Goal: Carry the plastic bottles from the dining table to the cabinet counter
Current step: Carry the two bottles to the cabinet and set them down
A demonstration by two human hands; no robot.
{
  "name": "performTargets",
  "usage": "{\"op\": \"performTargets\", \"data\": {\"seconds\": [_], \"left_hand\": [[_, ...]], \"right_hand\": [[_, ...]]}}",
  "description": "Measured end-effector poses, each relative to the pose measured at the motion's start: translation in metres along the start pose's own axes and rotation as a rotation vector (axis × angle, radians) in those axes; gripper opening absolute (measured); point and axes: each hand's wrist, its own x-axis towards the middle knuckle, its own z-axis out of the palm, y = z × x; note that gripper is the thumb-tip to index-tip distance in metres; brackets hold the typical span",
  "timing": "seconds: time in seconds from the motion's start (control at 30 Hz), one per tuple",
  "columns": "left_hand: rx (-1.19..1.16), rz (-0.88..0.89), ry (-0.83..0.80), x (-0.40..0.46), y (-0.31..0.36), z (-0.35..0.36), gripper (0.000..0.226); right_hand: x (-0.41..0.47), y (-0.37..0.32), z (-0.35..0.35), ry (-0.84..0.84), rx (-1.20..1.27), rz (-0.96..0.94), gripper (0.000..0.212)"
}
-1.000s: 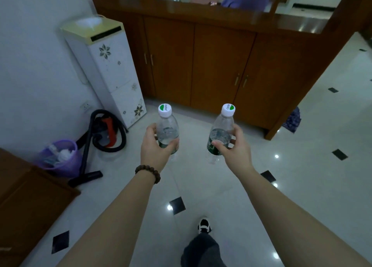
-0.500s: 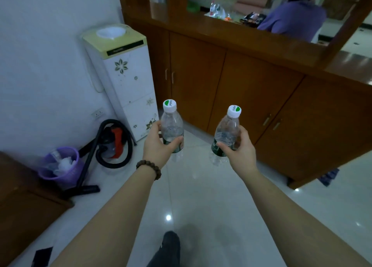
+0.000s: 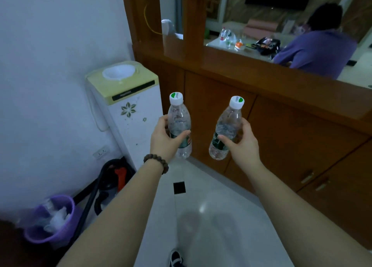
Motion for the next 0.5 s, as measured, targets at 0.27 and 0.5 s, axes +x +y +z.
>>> {"op": "performTargets", "data": {"seconds": [0.27,0.5], "left_hand": [[0.008,0.198,-0.021,0.176,0.045,0.013,0.06],[-0.029,0.33,-0.019,0.285,0.085,0.05,0.059]], "right_hand": [[0.153,-0.054,0.011,0.152,-0.022,-0.112,0.075],[0.275,-0.061,0.004,0.228,-0.064,-0.17,0.079]]}}
